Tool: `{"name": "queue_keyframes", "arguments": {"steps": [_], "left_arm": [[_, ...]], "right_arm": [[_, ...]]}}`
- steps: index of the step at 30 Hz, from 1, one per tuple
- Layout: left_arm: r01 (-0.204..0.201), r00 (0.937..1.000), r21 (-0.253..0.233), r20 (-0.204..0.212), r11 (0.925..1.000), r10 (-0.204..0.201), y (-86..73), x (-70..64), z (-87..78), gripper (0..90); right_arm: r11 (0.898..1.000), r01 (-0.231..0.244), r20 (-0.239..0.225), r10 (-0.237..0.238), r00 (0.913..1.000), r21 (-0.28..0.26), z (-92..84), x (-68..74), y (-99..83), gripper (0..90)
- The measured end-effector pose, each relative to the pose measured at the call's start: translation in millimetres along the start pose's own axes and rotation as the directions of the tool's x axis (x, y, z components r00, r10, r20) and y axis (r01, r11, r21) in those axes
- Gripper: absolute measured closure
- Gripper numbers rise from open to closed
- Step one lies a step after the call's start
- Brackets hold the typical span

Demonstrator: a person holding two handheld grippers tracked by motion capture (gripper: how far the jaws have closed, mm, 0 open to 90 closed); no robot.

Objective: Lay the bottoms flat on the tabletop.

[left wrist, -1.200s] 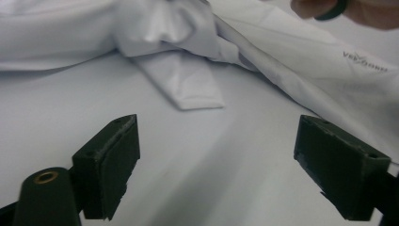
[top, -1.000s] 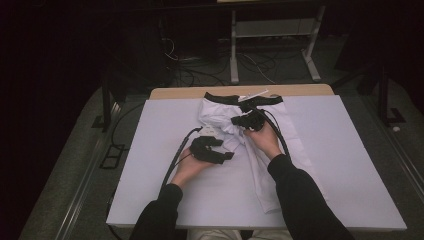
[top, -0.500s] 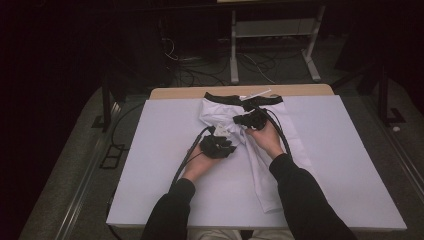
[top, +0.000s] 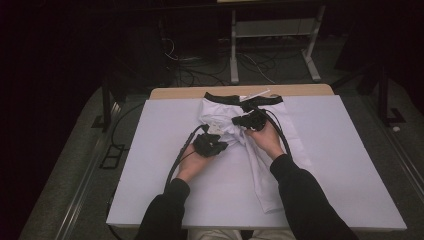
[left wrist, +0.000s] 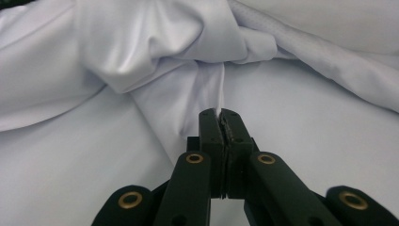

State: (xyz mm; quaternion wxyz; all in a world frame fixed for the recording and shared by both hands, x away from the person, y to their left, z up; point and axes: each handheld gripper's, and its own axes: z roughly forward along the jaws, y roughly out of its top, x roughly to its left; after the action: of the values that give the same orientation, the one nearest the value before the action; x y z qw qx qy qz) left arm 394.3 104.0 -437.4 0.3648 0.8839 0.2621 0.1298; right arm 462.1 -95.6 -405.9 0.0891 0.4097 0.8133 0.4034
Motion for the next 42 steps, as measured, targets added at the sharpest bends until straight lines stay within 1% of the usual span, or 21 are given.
{"name": "queue_keyframes", "arguments": {"steps": [3, 4, 6, 7, 9, 13, 15, 17, 19, 20, 22, 26, 28, 29, 30, 31, 32, 33, 34, 38, 42], "left_arm": [[-0.018, 0.9998, 0.002, -0.004, 0.9998, 0.018, -5.5, 0.4, -18.8, 88.8], [-0.029, 0.9996, 0.003, -0.002, 0.9996, 0.029, -8.0, 0.3, -25.2, 88.8], [-0.052, 0.9985, 0.006, -0.015, 0.9986, 0.052, -14.0, -1.0, -38.1, 88.7], [-0.062, 0.998, 0.01, -0.011, 0.998, 0.062, -18.3, -1.3, -45.9, 88.8], [-0.075, 0.9971, 0.016, -0.013, 0.9971, 0.075, -24.9, -1.7, -56.5, 88.7], [-0.1, 0.995, 0.04, 0.002, 0.9941, 0.1, -41.3, -1.1, -77.9, 88.7], [-0.106, 0.9944, 0.047, -0.001, 0.9933, 0.106, -49.8, -0.1, -87.7, 88.7], [-0.105, 0.9942, 0.044, -0.019, 0.9935, 0.106, -57.0, 2.6, -96.6, 88.6], [-0.093, 0.9952, 0.022, -0.027, 0.9954, 0.094, -61.7, 6.6, -104.0, 88.6], [-0.079, 0.9964, 0.002, -0.03, 0.9969, 0.079, -63.7, 8.8, -107.3, 88.6], [-0.064, 0.9971, -0.015, -0.043, 0.9979, 0.063, -65.5, 12.0, -108.8, 88.6], [-0.036, 0.9981, -0.008, -0.051, 0.9993, 0.035, -69.1, 17.7, -103.7, 88.5], [-0.026, 0.9985, 0.002, -0.048, 0.9997, 0.026, -71.7, 18.8, -99.9, 88.5], [-0.024, 0.9987, 0.013, -0.044, 0.9996, 0.024, -72.6, 19.2, -98.2, 88.5], [-0.022, 0.9989, 0.025, -0.04, 0.9994, 0.023, -73.4, 19.4, -96.6, 88.5], [-0.021, 0.999, 0.025, -0.039, 0.9995, 0.022, -74.1, 19.4, -95.7, 88.5], [-0.02, 0.9991, 0.022, -0.037, 0.9996, 0.021, -74.5, 19.2, -95.1, 88.5], [-0.019, 0.9992, 0.024, -0.036, 0.9995, 0.02, -74.7, 18.9, -94.6, 88.4], [-0.02, 0.9992, 0.028, -0.034, 0.9994, 0.021, -74.7, 18.8, -94.5, 88.4], [-0.015, 0.9996, 0.023, -0.023, 0.9996, 0.016, -76.3, 17.9, -94.9, 88.4], [0.005, 1.0, 0.013, -0.002, 0.9999, -0.005, -79.1, 17.5, -95.9, 88.4]], "right_arm": [[1.0, 0.0, -0.007, 0.0, 1.0, -0.006, -1.7, 2.5, 0.8, 87.6], [1.0, -0.001, -0.007, 0.001, 1.0, -0.006, -1.9, 3.2, 1.0, 87.6], [1.0, 0.006, -0.006, -0.006, 1.0, -0.004, -2.6, 4.0, 1.3, 87.6], [1.0, 0.006, -0.005, -0.006, 1.0, -0.003, -2.9, 4.5, 1.5, 87.6], [1.0, 0.009, -0.003, -0.009, 1.0, -0.004, -3.4, 4.8, 1.9, 87.6], [1.0, 0.006, -0.002, -0.006, 1.0, -0.006, -3.9, 4.4, 2.2, 87.6], [1.0, 0.007, 0.001, -0.007, 1.0, -0.006, -3.7, 4.3, 2.2, 87.6], [1.0, 0.003, -0.003, -0.003, 1.0, -0.008, -2.9, 3.9, 2.2, 87.6], [1.0, -0.001, -0.011, 0.001, 0.9999, -0.007, -1.0, 4.8, 2.5, 87.5], [1.0, 0.0, -0.017, 0.0, 0.9999, -0.008, 0.7, 5.8, 2.7, 87.6], [1.0, 0.009, -0.022, -0.009, 0.9997, -0.013, 4.1, 8.7, 2.5, 87.5], [1.0, -0.001, -0.039, 0.0, 0.9992, -0.004, 11.5, 12.5, -1.0, 85.8], [1.0, -0.016, -0.049, 0.016, 0.9987, -0.006, 12.9, 14.1, -3.8, 79.3], [1.0, -0.01, -0.043, 0.009, 0.999, -0.009, 12.6, 15.1, -4.8, 73.8], [1.0, -0.005, -0.025, 0.005, 0.9997, -0.009, 11.2, 17.6, -5.8, 68.2], [1.0, 0.005, -0.006, -0.005, 1.0, -0.009, 7.9, 20.2, -7.0, 66.3], [1.0, 0.006, -0.008, -0.006, 1.0, -0.015, 4.0, 21.9, -8.3, 63.8], [0.999, 0.006, -0.005, -0.006, 1.0, -0.036, -4.8, 24.1, -10.6, 59.7], [0.999, 0.006, -0.005, -0.006, 1.0, -0.036, -4.8, 24.1, -10.6, 59.7], [0.996, -0.015, -0.039, 0.012, 0.9992, -0.083, -28.0, 27.9, -19.4, 56.4], [0.995, -0.025, -0.078, 0.017, 0.9968, -0.096, -45.5, 34.0, -34.0, 56.4]]}}
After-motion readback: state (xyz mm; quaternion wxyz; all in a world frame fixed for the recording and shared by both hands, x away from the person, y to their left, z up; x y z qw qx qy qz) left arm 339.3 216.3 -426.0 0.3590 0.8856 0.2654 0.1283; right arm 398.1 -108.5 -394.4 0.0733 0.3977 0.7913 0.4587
